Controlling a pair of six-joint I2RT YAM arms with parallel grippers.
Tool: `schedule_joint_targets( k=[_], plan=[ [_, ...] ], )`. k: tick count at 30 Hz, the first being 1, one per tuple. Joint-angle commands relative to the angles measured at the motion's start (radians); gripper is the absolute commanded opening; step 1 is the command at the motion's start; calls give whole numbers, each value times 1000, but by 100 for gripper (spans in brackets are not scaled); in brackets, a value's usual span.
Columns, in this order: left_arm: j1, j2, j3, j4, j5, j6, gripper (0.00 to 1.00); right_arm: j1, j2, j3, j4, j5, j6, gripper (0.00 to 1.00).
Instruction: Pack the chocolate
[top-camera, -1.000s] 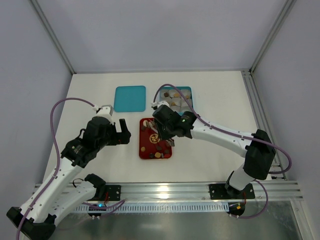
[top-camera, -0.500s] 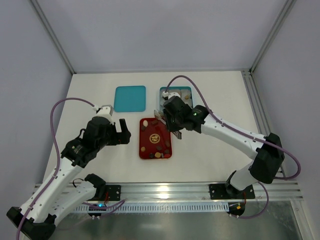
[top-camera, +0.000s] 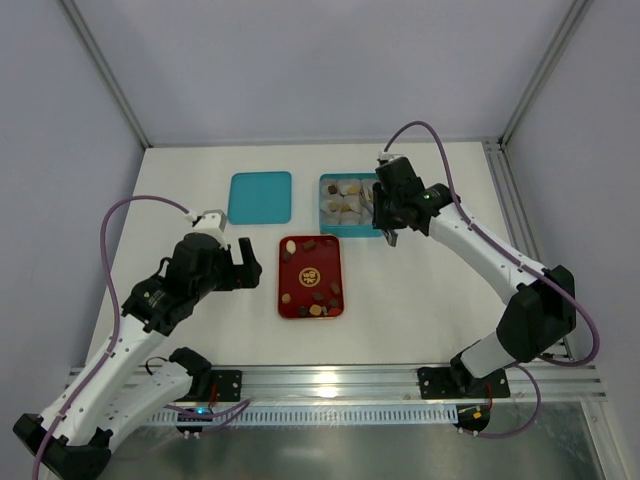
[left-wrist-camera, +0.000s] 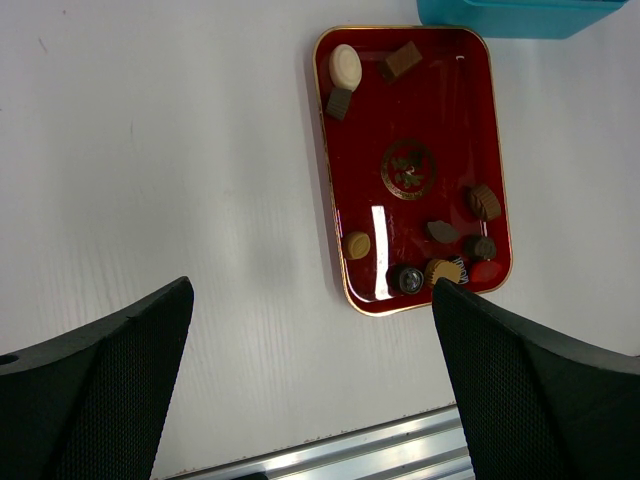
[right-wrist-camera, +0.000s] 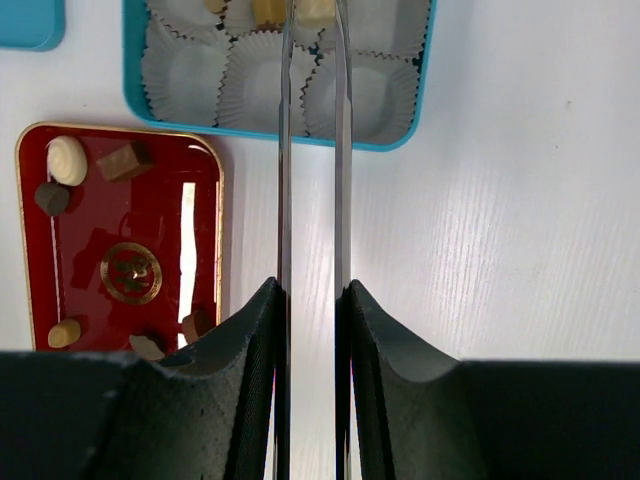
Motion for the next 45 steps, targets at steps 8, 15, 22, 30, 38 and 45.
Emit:
schedule_joint_targets(
  k=[8, 15, 22, 30, 38, 45],
  plan=[
    [-3, -5, 2, 12, -11, 4, 100, -54, 79, 8, 68, 16, -18, 31],
    [-3, 1, 3, 15, -11, 6, 100, -71, 94, -10, 82, 35, -19, 31],
    [-3, 4, 3, 15, -9, 6, 100, -82, 104, -27, 95, 25, -19, 37],
    [-5, 4, 3, 15, -10, 4, 100, -82, 94, -30, 98, 18, -19, 42],
    [-3, 4, 3, 15, -8, 4, 100, -81, 64, -24, 89, 5, -21, 47],
    [-3, 1, 3, 15, -8, 6, 100, -81, 42, -10, 72, 12, -24, 50]
  ],
)
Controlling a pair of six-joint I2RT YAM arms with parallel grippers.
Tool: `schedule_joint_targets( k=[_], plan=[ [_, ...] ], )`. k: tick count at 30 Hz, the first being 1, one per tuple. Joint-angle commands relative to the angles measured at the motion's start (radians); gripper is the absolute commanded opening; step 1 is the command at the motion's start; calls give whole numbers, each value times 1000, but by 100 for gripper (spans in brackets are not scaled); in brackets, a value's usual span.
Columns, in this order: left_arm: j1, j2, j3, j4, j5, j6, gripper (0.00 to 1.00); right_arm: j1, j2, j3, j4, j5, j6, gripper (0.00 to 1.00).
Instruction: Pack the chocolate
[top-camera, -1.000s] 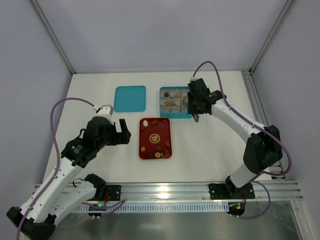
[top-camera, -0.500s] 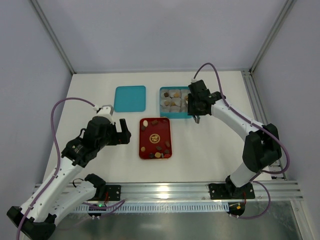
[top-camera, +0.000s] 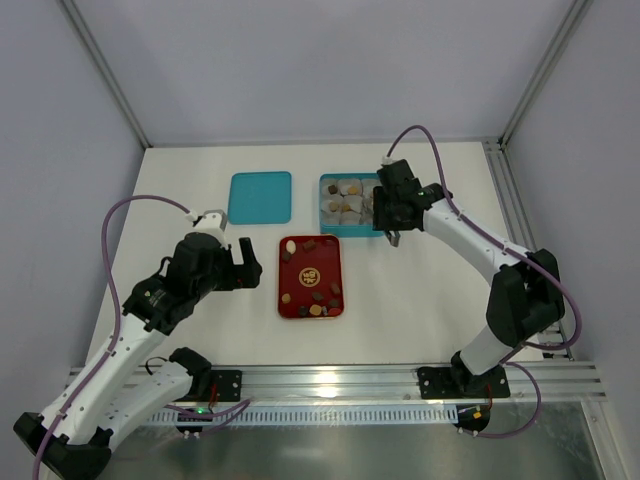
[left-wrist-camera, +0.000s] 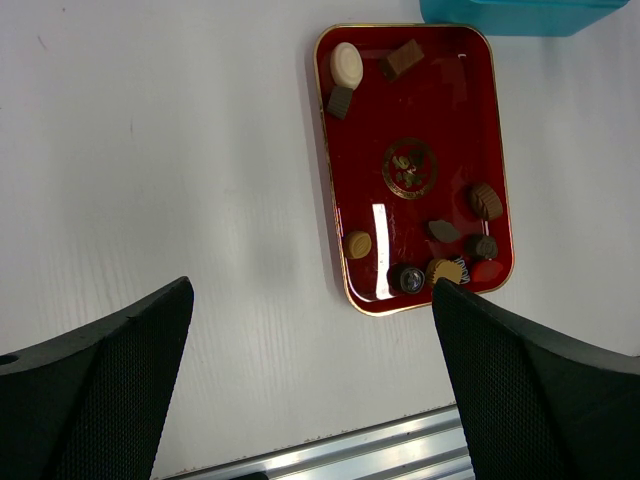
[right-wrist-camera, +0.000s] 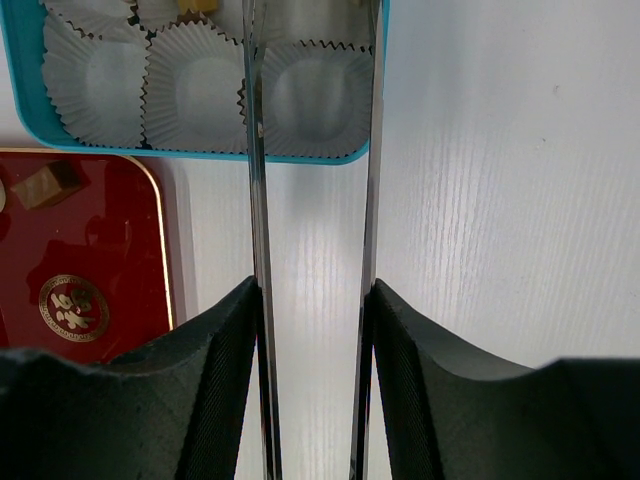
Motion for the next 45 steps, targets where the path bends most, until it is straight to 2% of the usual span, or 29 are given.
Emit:
schedule_joint_targets(
  k=[1, 9, 14, 22, 29, 36, 45],
  plan=[
    [-3, -7, 3, 15, -8, 6, 100, -2, -63, 29, 11, 12, -15, 49],
    [-3, -7, 3, 13, -8, 6, 100, -1, -106, 35, -8, 5, -10, 50],
    [-3, -7, 3, 13, -10, 4, 100, 36, -187, 16, -12, -28, 4, 49],
    [-3, -5, 3, 15, -11, 6, 100, 290, -235, -46, -2, 17, 62, 44],
    [-3, -5, 3, 15, -11, 4, 100, 453, -206, -80, 23, 25, 106, 43],
    [-3, -10, 3, 13, -14, 4, 100, 533, -202, -84, -51, 100, 165, 42],
    [-3, -23, 3, 13, -13, 4, 100, 608, -383, -259, -114, 129, 293, 41]
  ],
)
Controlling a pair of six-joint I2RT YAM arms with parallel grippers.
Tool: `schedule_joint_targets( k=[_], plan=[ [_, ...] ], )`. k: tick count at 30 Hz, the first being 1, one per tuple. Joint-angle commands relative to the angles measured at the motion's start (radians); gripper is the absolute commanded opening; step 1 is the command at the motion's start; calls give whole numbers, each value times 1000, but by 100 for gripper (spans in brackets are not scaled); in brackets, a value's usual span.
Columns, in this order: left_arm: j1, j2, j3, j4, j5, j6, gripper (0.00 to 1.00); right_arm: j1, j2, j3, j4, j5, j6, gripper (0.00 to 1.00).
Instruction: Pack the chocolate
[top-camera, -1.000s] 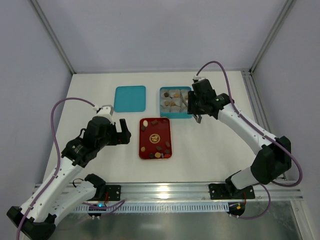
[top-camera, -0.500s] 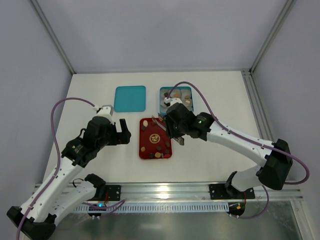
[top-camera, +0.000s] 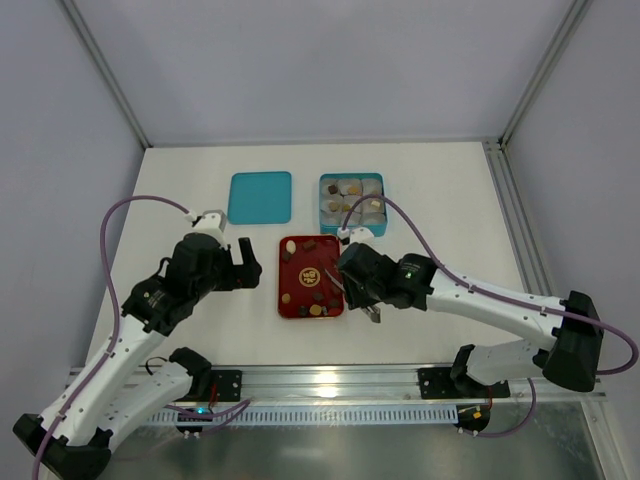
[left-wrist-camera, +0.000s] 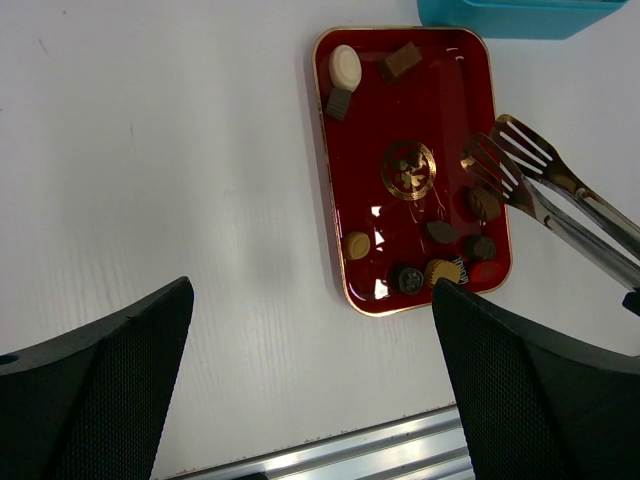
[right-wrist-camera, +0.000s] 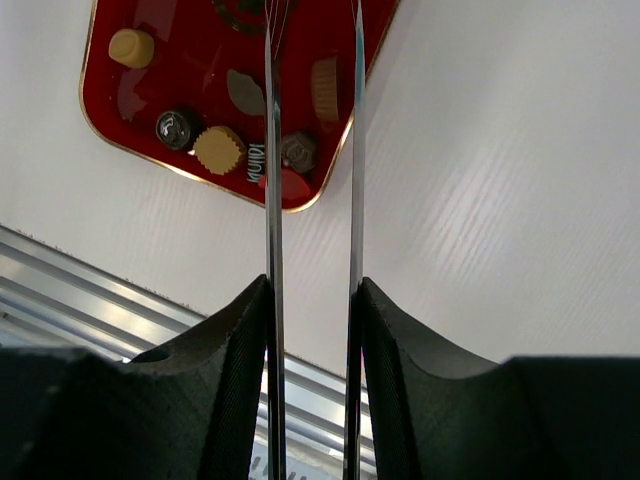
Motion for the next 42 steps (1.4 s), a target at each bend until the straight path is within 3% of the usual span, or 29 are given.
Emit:
schedule_joint_targets(
  k=[1, 42],
  plan=[
    [-3, -19, 2, 13, -14, 4, 100, 27, -86, -35, -17, 37, 82, 41],
    [-3, -33, 2, 13, -16, 1, 100, 131, -75, -84, -77, 51, 188, 41]
  ],
)
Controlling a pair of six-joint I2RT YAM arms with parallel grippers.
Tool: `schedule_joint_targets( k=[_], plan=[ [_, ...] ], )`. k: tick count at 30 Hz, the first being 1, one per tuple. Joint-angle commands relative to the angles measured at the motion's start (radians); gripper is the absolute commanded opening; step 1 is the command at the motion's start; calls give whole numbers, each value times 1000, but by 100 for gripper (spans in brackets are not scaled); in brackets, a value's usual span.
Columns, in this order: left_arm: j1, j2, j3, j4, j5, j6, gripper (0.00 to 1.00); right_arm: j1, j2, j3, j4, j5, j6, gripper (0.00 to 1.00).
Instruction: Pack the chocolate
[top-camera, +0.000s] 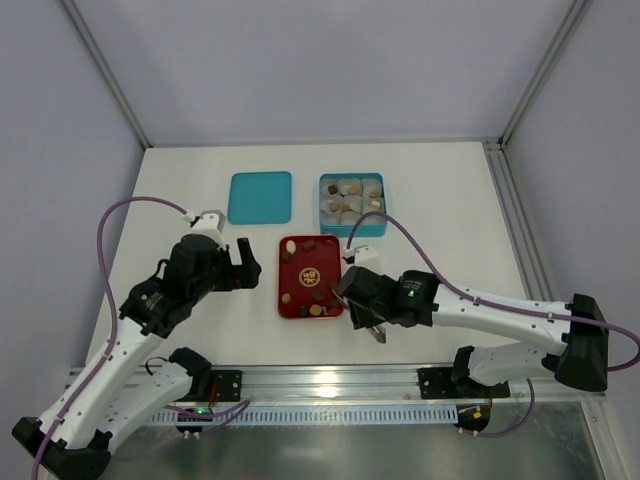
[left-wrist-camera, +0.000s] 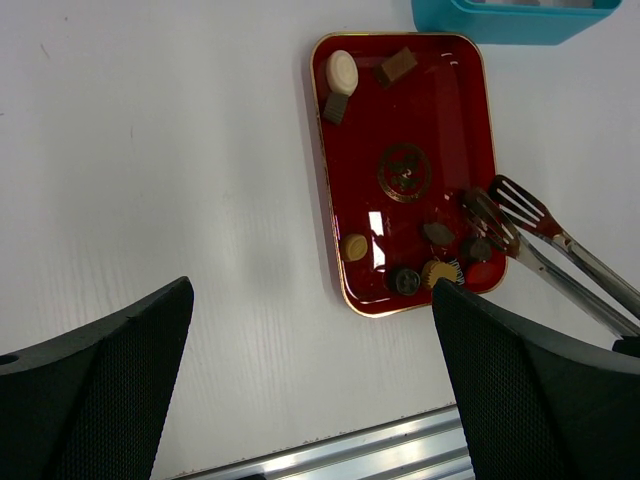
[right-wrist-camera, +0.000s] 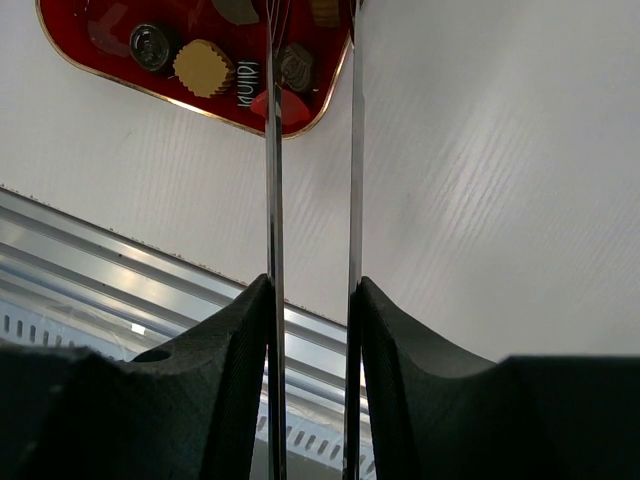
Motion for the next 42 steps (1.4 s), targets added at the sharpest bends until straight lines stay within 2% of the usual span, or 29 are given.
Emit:
schedule_joint_targets(
  k=[1, 9, 12, 14, 15, 18, 23, 26, 30, 34, 42],
  plan=[
    [-3, -14, 2, 12, -17, 3, 100, 7, 5, -2, 12, 18, 25, 40],
    [-3, -19, 2, 13, -17, 3, 100, 10, 28, -5, 14, 18, 25, 36],
    [-3, -19, 2, 13, -17, 1, 100, 10, 25, 1, 12, 21, 23, 31],
    [-3, -17, 2, 13, -17, 3, 100, 10, 14, 12, 3, 31, 22, 23],
    [-3, -14, 2, 13, -19, 3, 100, 10, 9, 29, -2, 34, 20, 19],
    [-3, -8, 3, 12, -17, 3, 100, 10, 6, 85, -24, 52, 5, 17],
    [-3, -14, 0, 21, -5, 4, 100, -10, 8, 202, -74, 104, -47, 16],
    [-3, -12, 0, 26, 4, 6, 100, -68, 17, 285, -68, 94, -108, 16],
    [-3, -5, 0, 30, 17, 7, 100, -245, 46, 340, 6, -10, -202, 16],
    [-3, -5, -1, 33, 26, 9, 100, -368, 117, 424, 40, -77, -273, 16],
    [-3, 1, -1, 35, 21, 9, 100, -494, 316, 572, 69, -187, -352, 15]
  ],
)
